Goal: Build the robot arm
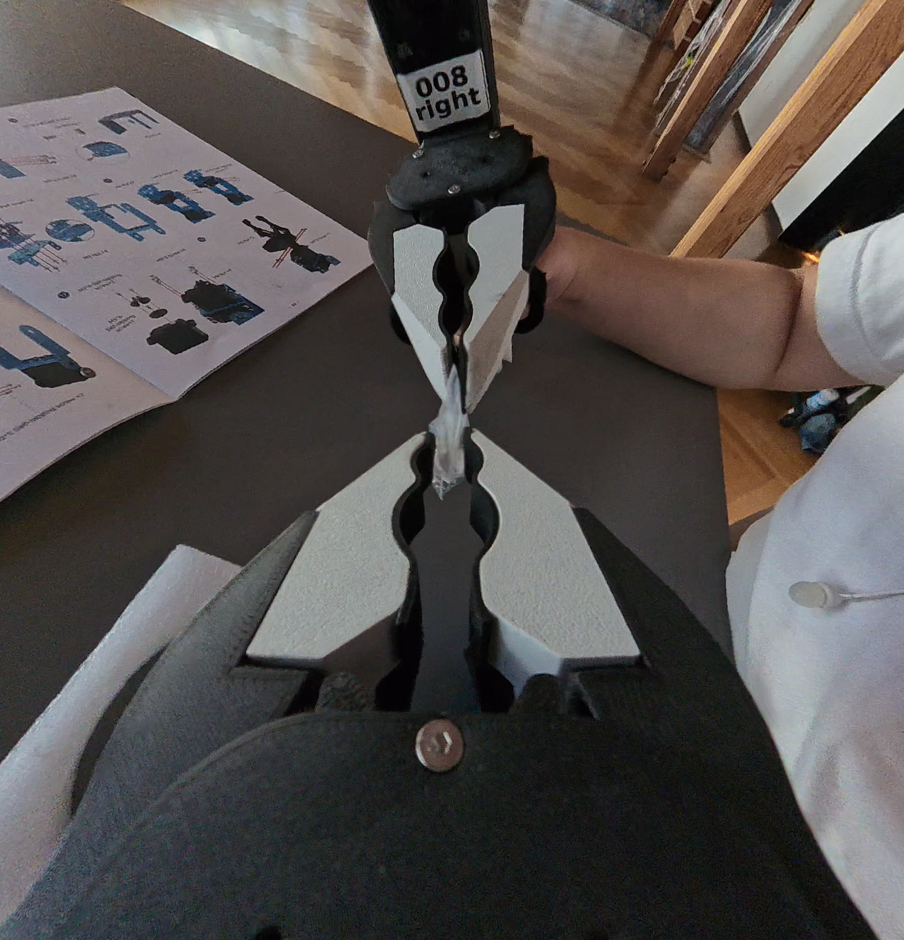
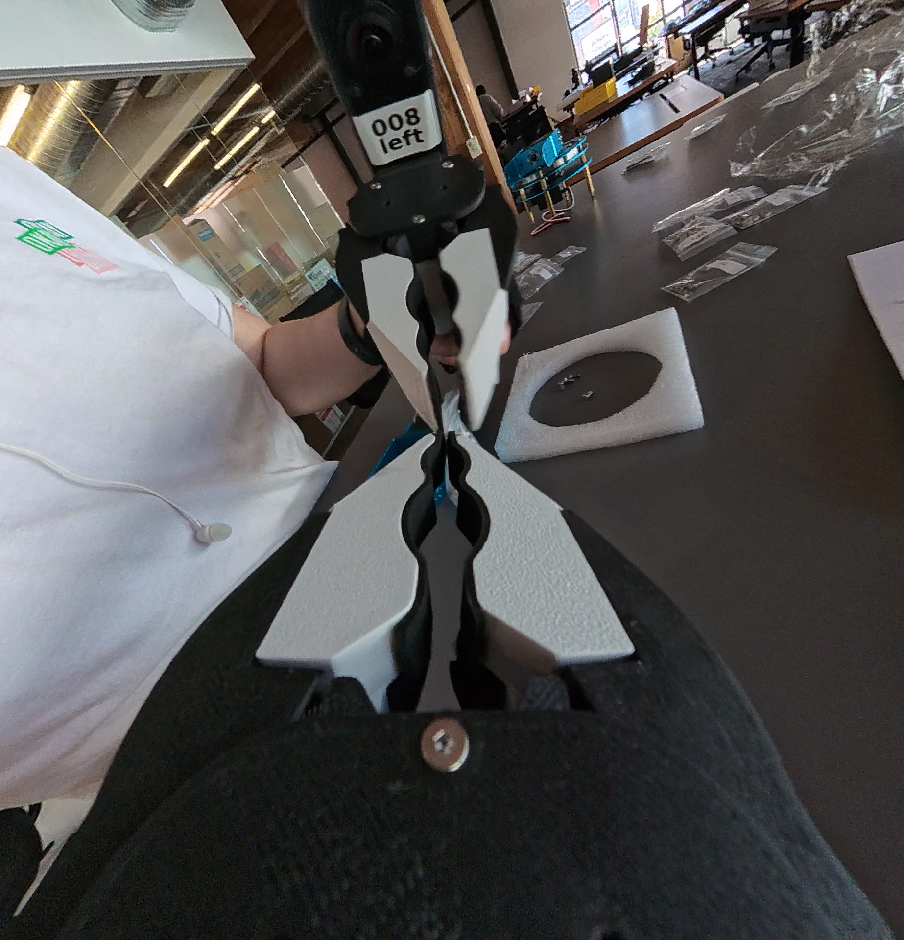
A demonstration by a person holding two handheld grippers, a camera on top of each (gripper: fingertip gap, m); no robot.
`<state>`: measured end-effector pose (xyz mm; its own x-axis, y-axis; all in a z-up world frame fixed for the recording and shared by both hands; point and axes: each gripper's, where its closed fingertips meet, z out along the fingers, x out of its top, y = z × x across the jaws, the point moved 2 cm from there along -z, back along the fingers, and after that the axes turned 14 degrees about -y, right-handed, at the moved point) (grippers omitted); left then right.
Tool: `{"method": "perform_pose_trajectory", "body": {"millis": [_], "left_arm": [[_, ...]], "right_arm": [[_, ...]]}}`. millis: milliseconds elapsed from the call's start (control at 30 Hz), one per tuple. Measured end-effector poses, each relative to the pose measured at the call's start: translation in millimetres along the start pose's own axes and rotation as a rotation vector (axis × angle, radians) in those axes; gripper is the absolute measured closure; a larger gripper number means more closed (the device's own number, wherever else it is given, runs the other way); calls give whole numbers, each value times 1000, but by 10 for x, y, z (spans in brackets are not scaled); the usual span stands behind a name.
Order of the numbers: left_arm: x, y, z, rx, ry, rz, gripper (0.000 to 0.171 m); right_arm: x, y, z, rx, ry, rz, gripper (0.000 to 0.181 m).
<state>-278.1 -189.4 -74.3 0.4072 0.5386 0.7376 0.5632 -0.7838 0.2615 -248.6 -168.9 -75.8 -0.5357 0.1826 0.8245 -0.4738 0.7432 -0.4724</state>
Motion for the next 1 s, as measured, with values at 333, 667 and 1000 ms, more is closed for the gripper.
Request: {"method": "perform_pose_trajectory", "body": {"millis": [333,667,1000], "left_arm": [[-21,67,63,-49,-21,-4,171],[13,80,55,-85,4,-39,171],[29,61,43,-129,33,-83,171]], "right_arm": [[13,-41,-11,-12,21,-14,178],[15,-58,-40,-27,7,-30,180],[36,-53,-37,-81,-21,-51,181]]}}
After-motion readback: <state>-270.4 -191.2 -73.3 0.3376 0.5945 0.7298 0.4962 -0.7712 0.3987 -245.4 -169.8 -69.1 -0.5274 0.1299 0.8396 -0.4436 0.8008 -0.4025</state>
